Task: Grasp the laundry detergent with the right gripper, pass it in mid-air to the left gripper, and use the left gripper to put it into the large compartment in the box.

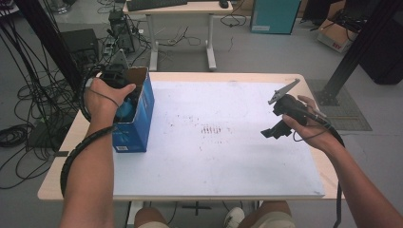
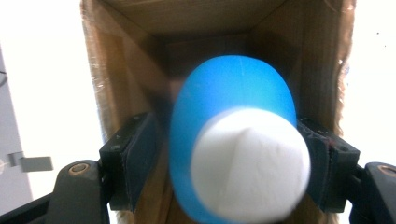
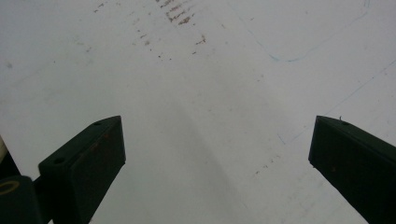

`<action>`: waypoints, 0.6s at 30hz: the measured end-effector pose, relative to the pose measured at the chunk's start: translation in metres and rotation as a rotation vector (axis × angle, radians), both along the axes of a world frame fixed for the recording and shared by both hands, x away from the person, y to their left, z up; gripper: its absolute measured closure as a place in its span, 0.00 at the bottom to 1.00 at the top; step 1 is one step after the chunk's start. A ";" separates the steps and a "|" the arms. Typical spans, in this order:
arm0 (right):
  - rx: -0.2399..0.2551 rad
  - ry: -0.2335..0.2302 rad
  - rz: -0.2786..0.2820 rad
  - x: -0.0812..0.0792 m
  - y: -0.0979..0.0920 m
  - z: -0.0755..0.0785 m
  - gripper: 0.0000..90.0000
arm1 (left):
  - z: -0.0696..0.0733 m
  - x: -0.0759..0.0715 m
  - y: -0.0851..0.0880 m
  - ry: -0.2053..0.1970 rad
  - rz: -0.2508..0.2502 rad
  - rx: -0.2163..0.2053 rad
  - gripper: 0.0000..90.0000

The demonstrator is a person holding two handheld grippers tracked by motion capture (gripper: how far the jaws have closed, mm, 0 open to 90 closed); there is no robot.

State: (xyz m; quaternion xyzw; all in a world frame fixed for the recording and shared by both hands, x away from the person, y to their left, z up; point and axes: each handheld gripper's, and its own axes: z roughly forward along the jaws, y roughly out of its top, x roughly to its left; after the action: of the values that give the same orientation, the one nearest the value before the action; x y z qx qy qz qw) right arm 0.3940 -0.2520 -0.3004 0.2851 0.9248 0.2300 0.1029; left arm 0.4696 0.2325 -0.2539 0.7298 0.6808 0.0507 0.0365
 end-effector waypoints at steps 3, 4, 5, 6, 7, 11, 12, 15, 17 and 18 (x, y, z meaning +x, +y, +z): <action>0.013 -0.010 0.003 0.001 0.001 0.001 0.04 | 0.007 -0.003 -0.002 -0.007 -0.015 -0.004 0.29; 0.003 -0.001 0.004 0.001 0.001 0.002 0.04 | 0.009 -0.004 -0.004 -0.007 -0.017 0.001 0.29; 0.004 0.000 -0.001 0.001 0.002 0.002 0.04 | 0.011 -0.006 -0.006 -0.010 -0.017 0.007 0.29; 0.007 -0.003 0.000 0.001 0.001 0.002 0.04 | 0.014 -0.007 -0.007 -0.014 -0.019 0.013 0.29; 0.009 -0.003 -0.003 0.001 0.001 0.002 0.04 | 0.017 -0.009 -0.008 -0.015 -0.030 0.031 0.28; 0.014 -0.003 -0.017 0.001 -0.002 0.002 0.04 | 0.033 -0.016 -0.011 -0.045 -0.053 0.052 0.24; 0.017 -0.002 -0.022 0.000 -0.003 0.002 0.04 | 0.040 -0.019 -0.011 -0.062 -0.064 0.063 0.23; 0.015 -0.005 -0.017 0.001 -0.005 0.004 0.04 | 0.055 -0.024 -0.014 -0.098 -0.075 0.062 0.21; 0.024 -0.012 -0.027 0.001 -0.006 0.005 0.04 | 0.064 -0.027 -0.019 -0.124 -0.088 0.057 0.19; 0.024 -0.011 -0.030 0.001 -0.006 0.006 0.04 | 0.069 -0.027 -0.023 -0.139 -0.099 0.052 0.18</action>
State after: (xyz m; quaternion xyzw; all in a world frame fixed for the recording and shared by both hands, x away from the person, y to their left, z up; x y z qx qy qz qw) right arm 0.3952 -0.2582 -0.2947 0.2987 0.9170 0.2413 0.1080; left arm 0.4422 0.2096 -0.1851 0.7581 0.6381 0.1170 0.0671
